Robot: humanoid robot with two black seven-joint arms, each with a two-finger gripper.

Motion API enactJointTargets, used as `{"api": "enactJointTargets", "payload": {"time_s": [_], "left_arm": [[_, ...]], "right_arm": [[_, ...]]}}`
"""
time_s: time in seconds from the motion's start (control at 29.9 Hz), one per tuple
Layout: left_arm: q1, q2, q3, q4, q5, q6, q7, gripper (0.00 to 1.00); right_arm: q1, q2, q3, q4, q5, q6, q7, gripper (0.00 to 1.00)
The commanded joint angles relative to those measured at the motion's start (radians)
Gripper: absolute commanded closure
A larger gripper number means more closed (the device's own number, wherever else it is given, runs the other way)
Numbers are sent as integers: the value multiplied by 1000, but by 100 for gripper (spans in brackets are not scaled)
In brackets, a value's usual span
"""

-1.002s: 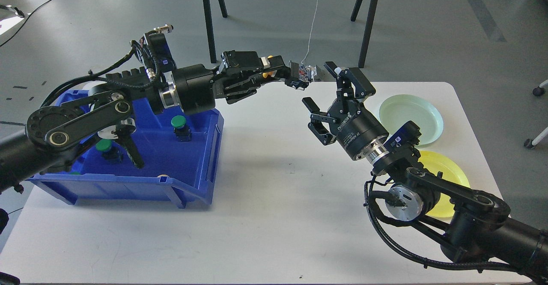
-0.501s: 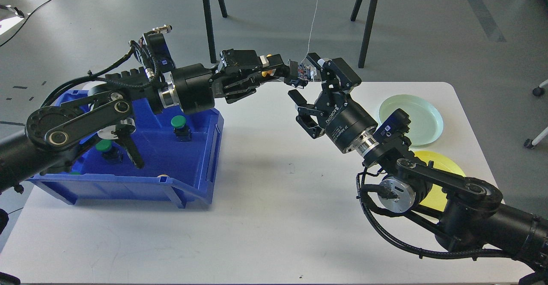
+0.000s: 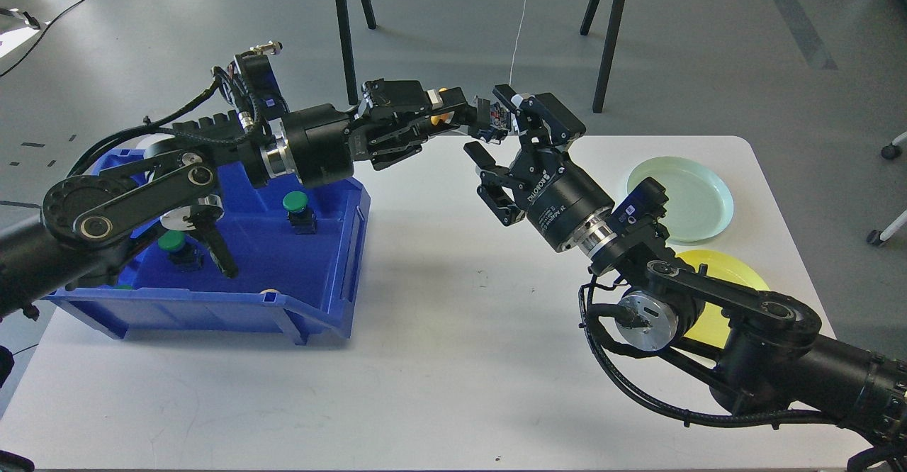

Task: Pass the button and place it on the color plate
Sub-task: 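Grasp the yellow button from the left gripper with the right gripper, then carry the button with the right gripper and release it on the yellow plate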

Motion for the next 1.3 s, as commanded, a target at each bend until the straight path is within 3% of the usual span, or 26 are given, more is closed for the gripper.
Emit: {"api": "enactJointTargets", "payload": {"time_s": [0.0,0.17,0.3,0.37,0.43,0.63,0.67,0.97,1.14,1.27], "left_arm": [[0,0,0,7,-9,0,0,86],[0,-2,3,7,-7,0,0,85],[0,-2,1,12,-7,0,0,84],[0,-3,1,12,-7,0,0,78],[0,-3,0,12,-9,0,0,68],[0,-15,3,7,-15,0,0,10],[0,-21,3,7,-15,0,0,5],[0,-23,0,9,-18,0,0,1],[0,-23,0,12,-44,0,0,1],[6,-21,0,13,-65,0,0,1]], "right_arm": [[-1,-1,-3,4,-9,4,0,46],[1,0,-3,4,-15,4,0,82],[1,-1,-3,4,-20,-2,0,93],[1,0,-2,4,-18,-4,0,96],[1,0,-2,2,-18,-5,0,97],[-1,0,-2,0,-18,-27,0,97],[-1,0,-2,0,-18,-30,0,97],[-21,-55,15,5,-21,-71,0,98],[-120,-204,49,42,-70,-163,0,99],[-277,-369,132,131,-74,-296,0,99]]}}
